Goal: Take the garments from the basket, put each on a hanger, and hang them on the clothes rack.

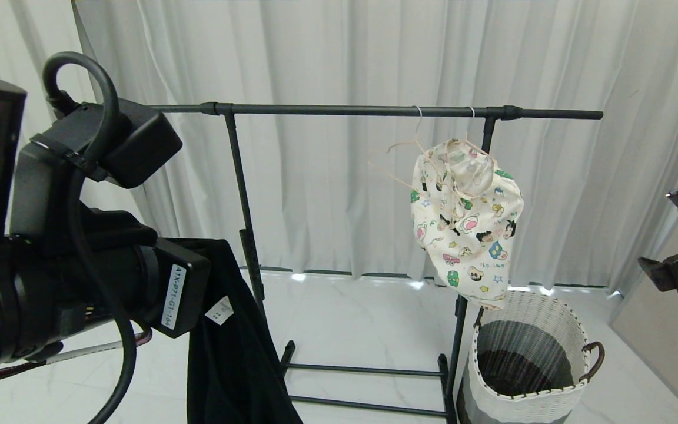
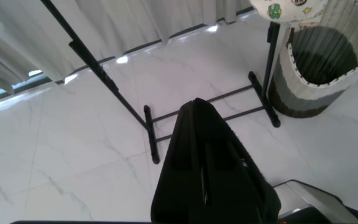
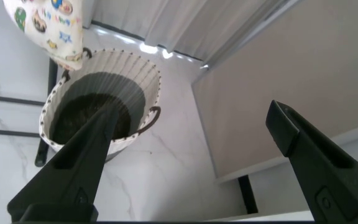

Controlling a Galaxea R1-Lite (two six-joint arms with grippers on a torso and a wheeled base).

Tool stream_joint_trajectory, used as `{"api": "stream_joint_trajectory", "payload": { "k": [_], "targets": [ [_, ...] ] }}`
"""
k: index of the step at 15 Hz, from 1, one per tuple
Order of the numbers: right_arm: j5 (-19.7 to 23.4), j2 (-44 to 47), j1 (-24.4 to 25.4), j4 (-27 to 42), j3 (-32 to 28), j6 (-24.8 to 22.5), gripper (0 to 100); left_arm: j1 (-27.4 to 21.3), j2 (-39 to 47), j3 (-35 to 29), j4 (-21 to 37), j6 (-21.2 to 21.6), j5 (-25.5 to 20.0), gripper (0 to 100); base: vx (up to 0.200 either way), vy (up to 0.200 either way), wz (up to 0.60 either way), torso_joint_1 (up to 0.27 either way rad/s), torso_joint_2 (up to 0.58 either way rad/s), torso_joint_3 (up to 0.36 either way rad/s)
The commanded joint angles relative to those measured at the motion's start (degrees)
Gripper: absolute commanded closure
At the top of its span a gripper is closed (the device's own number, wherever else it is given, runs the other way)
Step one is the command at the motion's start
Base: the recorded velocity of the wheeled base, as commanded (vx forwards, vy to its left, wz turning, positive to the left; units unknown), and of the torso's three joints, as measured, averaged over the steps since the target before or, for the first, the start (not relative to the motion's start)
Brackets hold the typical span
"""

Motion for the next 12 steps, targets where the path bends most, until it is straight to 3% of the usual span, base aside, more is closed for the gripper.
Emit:
{"api": "stream_joint_trajectory", "payload": {
  "k": [1, 4, 12],
  "targets": [
    [0.1, 0.1, 0.0, -0.2, 0.0, 0.0, 0, 0.0, 0.1, 0.0, 0.0, -0.1, 0.0, 100, 0.0, 0.0, 0.0, 0.212, -0.5, -0.276],
    [0.1, 0.2, 0.0, -0.7, 0.1, 0.0, 0, 0.0, 0.1, 0.0, 0.0, 0.0, 0.0, 100, 0.0, 0.0, 0.0, 0.092, -0.2, -0.113],
    [0.1, 0.4, 0.0, -0.7, 0.1, 0.2, 0, 0.0, 0.1, -0.1, 0.0, 0.0, 0.0, 100, 0.0, 0.0, 0.0, 0.003, -0.01, -0.005]
  ]
}}
